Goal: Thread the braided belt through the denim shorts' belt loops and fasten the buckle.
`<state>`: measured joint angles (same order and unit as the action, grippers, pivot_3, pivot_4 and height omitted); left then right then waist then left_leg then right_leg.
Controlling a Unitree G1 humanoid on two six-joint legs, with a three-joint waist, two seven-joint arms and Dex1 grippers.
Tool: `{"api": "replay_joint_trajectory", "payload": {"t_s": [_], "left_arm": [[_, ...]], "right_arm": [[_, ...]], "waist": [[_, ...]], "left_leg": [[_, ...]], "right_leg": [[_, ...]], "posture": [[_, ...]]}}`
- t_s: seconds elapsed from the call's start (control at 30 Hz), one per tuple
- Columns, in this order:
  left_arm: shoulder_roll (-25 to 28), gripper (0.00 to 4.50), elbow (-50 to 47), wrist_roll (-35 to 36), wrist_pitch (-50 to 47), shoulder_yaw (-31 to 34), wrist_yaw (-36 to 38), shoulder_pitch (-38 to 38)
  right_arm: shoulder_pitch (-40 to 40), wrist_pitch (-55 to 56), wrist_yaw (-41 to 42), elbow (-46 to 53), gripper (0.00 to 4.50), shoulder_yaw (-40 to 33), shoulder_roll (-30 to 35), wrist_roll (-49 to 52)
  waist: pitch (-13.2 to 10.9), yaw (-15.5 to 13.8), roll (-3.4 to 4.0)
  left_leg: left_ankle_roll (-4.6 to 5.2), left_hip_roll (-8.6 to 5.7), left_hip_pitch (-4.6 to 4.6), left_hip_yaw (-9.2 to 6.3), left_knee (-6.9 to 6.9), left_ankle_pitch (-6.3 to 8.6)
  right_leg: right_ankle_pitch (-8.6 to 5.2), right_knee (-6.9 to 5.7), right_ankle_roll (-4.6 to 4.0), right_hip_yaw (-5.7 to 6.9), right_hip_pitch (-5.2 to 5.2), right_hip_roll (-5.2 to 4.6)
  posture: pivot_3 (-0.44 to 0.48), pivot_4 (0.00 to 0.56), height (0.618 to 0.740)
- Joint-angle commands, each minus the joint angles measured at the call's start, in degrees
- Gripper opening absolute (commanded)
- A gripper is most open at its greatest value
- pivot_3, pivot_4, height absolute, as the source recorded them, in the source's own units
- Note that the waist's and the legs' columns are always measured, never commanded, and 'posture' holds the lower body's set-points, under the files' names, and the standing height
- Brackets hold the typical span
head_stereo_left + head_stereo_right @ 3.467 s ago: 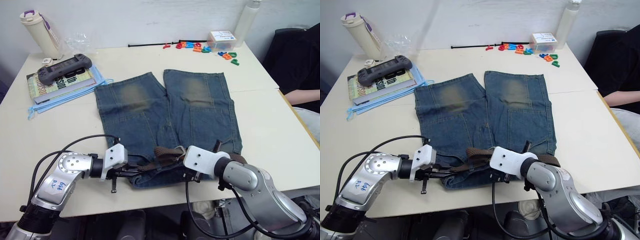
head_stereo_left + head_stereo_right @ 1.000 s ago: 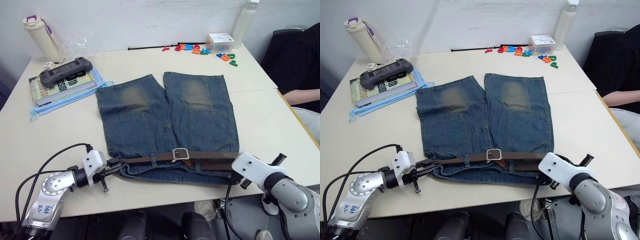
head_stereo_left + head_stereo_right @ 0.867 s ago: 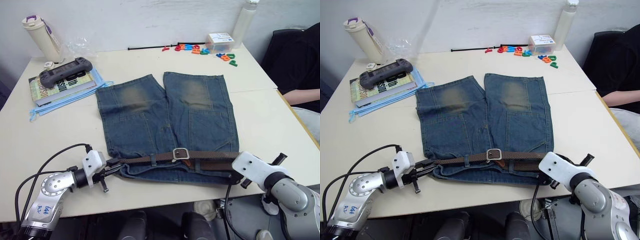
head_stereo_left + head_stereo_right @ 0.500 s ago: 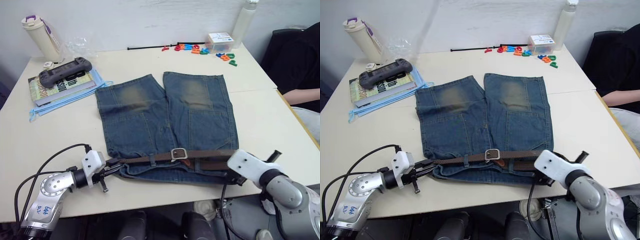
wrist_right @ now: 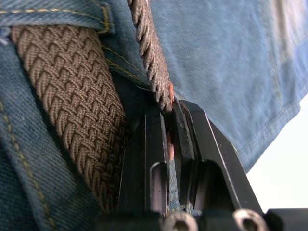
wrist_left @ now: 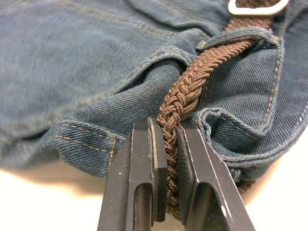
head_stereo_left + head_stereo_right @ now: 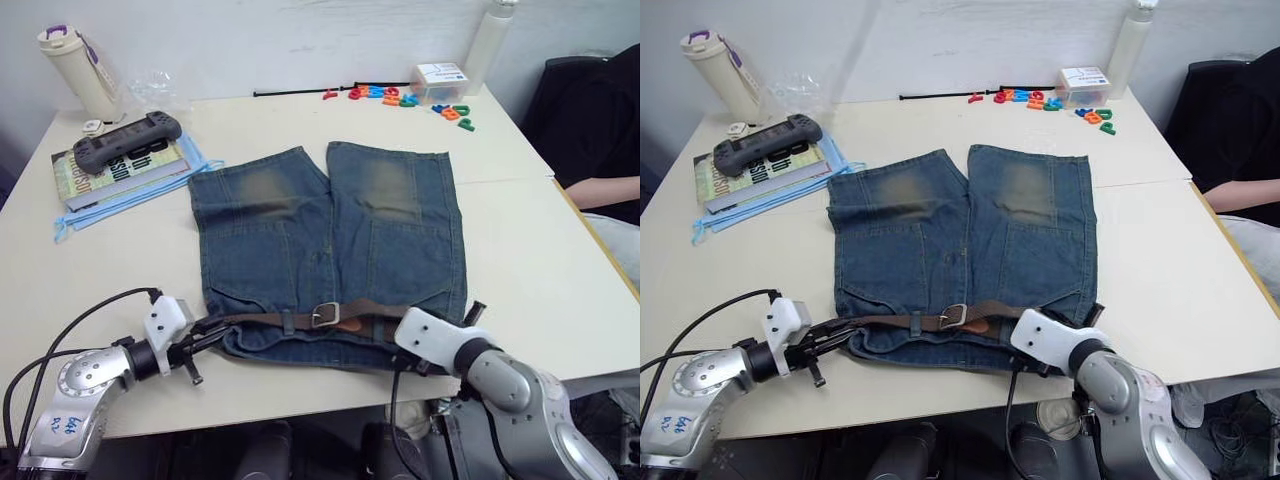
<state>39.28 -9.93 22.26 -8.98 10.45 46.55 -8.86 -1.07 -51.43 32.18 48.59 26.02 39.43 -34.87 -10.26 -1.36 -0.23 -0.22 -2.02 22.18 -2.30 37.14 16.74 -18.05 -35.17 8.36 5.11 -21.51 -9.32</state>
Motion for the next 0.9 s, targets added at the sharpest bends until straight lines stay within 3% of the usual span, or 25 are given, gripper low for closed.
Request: {"api": "replay_joint_trajectory", "payload": {"t_s": [0.03, 0.7, 0.8, 0.9], "left_arm": [[0.1, 0.04, 1.3, 0.2, -1.8, 2.2, -0.8, -1.1], [0.7, 0.04, 0.7, -4.5, 2.8, -1.2, 1.7, -0.6], [0.9, 1.49, 0.5, -4.3, 2.9, -1.0, 2.4, -0.6], [1.9, 2.47, -1.3, -2.3, 2.5, 0.0, 4.7, -1.0]], "right_arm": [[-0.1, 0.0, 1.3, 0.9, 0.00, 2.3, -0.3, -2.3], [-0.2, 2.0, 4.5, 0.8, 0.00, 1.8, -1.5, -5.6], [-0.4, 2.6, 5.4, 1.6, 0.00, 0.2, -1.5, -4.8], [-1.1, 2.9, 7.7, 3.7, 1.19, -3.1, -0.8, -2.1]], "waist": [[0.0, 0.0, -0.01], [0.0, 0.0, -0.01], [0.0, 0.0, 0.00], [0.0, -0.1, -0.01]], "left_leg": [[0.00, 0.00, -0.01, 0.01, 0.00, 0.01], [-0.04, 0.01, -0.02, 0.02, 0.00, 0.03], [-0.03, 0.01, -0.01, 0.02, 0.00, 0.03], [-0.02, 0.00, -0.01, 0.02, 0.00, 0.04]], "right_leg": [[0.00, 0.00, 0.00, 0.00, 0.00, 0.00], [0.00, 0.01, 0.00, 0.00, 0.01, 0.01], [0.00, 0.01, 0.00, 0.00, 0.01, 0.01], [0.00, 0.04, 0.00, 0.00, 0.01, 0.01]], "posture": [[0.000, 0.150, 0.713], [0.000, 0.150, 0.713], [0.000, 0.150, 0.713], [0.000, 0.150, 0.713]]}}
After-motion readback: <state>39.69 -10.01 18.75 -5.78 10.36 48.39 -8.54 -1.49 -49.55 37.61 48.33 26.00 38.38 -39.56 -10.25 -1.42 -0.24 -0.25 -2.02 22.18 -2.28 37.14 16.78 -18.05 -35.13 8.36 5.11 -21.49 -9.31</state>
